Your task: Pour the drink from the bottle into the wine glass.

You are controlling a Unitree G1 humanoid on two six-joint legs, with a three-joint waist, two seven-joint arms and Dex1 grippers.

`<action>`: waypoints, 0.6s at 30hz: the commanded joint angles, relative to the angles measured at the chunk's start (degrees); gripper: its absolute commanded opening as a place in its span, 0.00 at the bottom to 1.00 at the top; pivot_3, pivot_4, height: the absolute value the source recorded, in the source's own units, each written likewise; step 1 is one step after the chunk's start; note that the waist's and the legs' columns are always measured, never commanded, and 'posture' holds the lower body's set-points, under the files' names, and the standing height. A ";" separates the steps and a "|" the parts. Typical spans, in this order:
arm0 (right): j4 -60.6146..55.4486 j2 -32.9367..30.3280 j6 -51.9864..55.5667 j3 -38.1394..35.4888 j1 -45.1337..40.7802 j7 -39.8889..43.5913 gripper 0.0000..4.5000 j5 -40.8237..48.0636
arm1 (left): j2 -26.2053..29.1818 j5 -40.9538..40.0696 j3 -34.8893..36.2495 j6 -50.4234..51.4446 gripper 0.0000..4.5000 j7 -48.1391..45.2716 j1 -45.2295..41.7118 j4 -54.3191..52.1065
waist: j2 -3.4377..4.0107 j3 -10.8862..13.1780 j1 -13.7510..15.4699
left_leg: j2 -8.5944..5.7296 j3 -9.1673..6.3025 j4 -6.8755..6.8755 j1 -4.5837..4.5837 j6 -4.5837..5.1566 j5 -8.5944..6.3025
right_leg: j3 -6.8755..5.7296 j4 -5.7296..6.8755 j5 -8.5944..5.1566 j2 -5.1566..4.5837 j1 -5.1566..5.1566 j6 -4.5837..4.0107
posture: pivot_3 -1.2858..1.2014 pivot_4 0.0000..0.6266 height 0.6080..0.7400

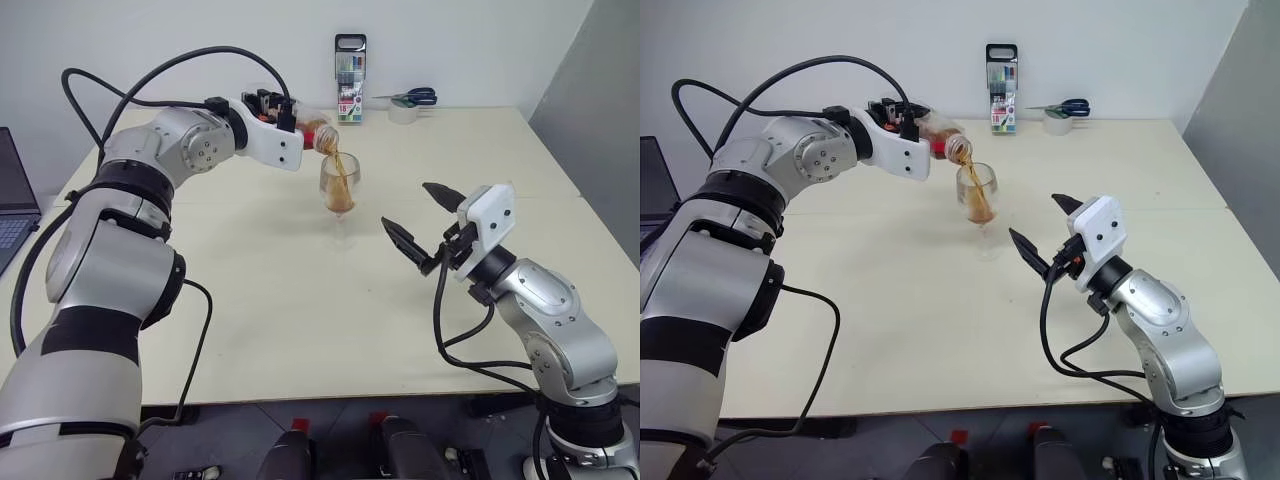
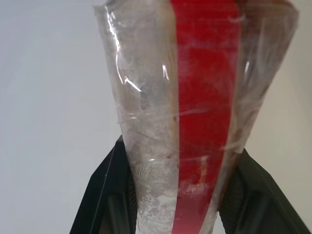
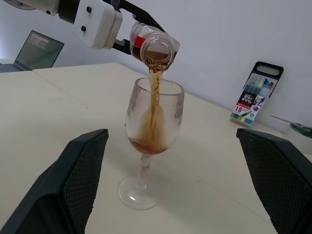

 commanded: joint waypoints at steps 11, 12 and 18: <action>-2.04 1.15 0.03 -2.27 -0.45 -0.99 1.00 1.27 | 0.54 1.26 -0.82 0.67 0.37 2.43 -4.27 0.17 | 0.00 0.00 0.00 | 0.00 0.01 0.01 0.00 0.00 0.00 | 0.01 0.01 0.00 0.00 0.00 0.00 | 0.52 0.24 1.00; -1.95 1.05 -0.13 -2.16 -0.40 -0.86 1.00 1.14 | 0.52 1.33 -0.95 0.72 0.37 2.54 -4.39 0.20 | 0.00 0.00 -0.01 | 0.00 0.01 0.00 0.00 0.00 0.00 | 0.00 0.01 0.00 0.00 0.00 0.00 | 0.52 0.24 1.00; -1.70 1.11 -0.42 -1.95 -0.36 -0.69 1.00 0.97 | 0.69 2.13 -1.70 0.92 0.37 3.35 -4.96 0.45 | 0.00 0.00 0.00 | 0.00 0.02 0.01 0.00 0.00 0.00 | 0.01 0.02 0.00 0.00 0.00 0.00 | 0.52 0.24 1.00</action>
